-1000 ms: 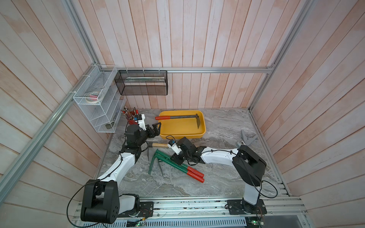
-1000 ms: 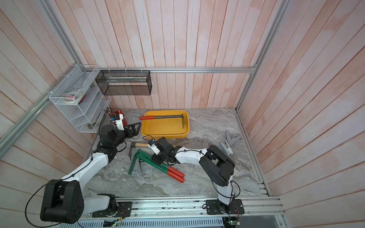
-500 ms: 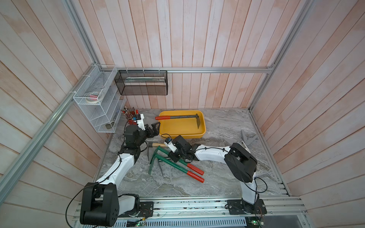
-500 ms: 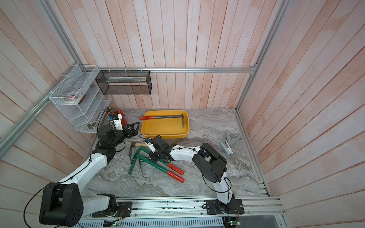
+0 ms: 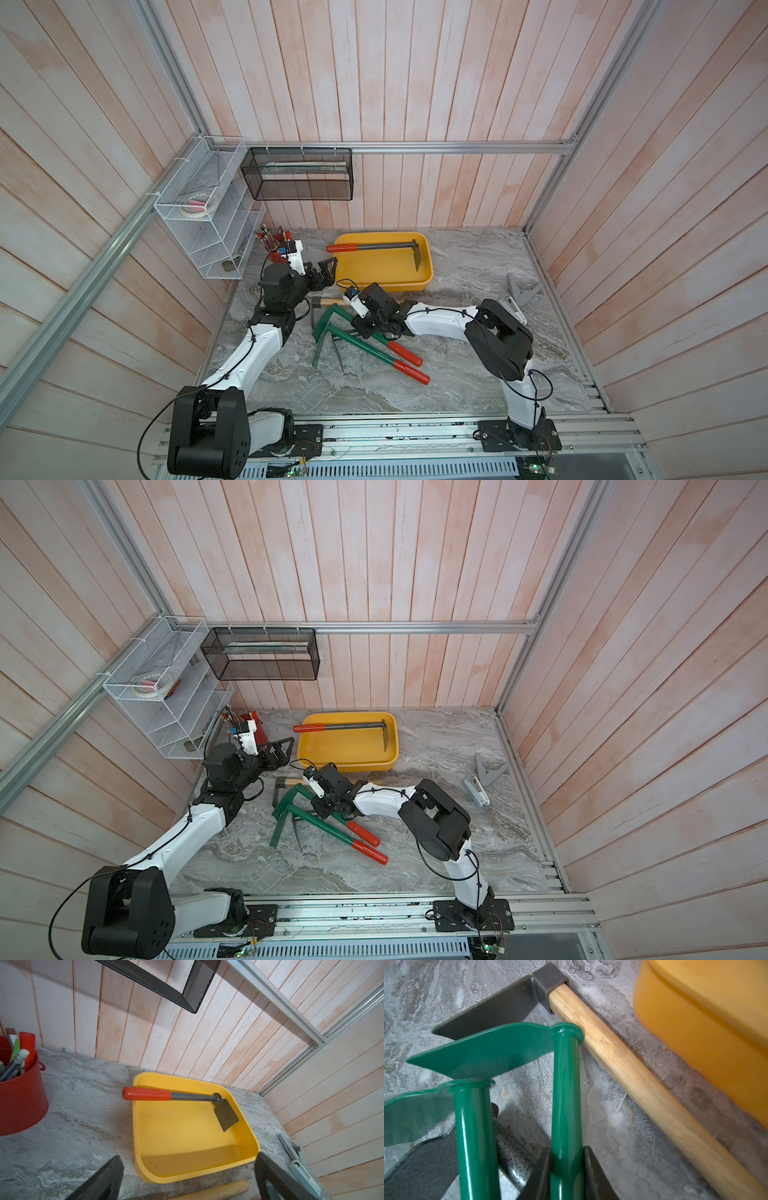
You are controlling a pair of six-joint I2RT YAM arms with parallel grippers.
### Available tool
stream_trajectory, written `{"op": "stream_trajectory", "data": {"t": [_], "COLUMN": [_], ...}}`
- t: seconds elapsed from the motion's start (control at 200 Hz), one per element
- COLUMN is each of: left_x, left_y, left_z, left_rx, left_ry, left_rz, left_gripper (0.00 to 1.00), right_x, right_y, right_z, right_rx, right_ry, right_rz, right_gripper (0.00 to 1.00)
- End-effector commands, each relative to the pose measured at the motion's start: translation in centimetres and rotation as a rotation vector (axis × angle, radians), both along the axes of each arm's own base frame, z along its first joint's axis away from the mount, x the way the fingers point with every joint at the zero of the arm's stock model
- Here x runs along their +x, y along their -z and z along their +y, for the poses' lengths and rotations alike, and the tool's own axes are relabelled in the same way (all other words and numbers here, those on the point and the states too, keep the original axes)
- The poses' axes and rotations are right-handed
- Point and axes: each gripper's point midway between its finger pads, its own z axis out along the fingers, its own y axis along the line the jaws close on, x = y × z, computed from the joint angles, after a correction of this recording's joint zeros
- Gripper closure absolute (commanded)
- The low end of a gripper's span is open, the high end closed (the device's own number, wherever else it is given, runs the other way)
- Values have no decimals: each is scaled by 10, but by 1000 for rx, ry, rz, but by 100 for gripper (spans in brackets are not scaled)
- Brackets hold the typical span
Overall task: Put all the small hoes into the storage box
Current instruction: Pick up the hoe from the center of the board, then place the hoe in the storage box.
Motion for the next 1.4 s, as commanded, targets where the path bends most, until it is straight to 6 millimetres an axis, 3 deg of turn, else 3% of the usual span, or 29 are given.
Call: {"op": "stream_trajectory", "data": {"t": [0.0, 0.07, 0.17, 0.45, 0.935, 1.18, 1.395], "left_x": [-4, -4, -2, -3, -8, -23, -41], "left_y": [3, 3, 3, 5, -5, -24, -31], "left_z": [3, 3, 2, 0, -9, -42, -68], "left_rx": [19, 20, 25, 23, 7, -78, -171], "left_ry": [-2, -1, 2, 14, 73, 290, 467], "left_rz": [-8, -5, -1, 3, -34, -100, -136], "left_gripper": [0, 0, 0, 0, 0, 0, 3], "right_x": [-7, -10, -13, -10, 46, 79, 99], "right_y": [43, 41, 31, -46, -164, -245, -290], "right_z": [-22, -23, -26, -48, -98, -129, -140], "right_rx": [-137, -134, -146, -54, 398, 725, 967], "right_ry": [16, 11, 0, 27, 217, 259, 268], "right_rz": [72, 78, 88, 20, -115, -195, -180], "right_gripper": [89, 100, 100, 100, 100, 100, 100]}}
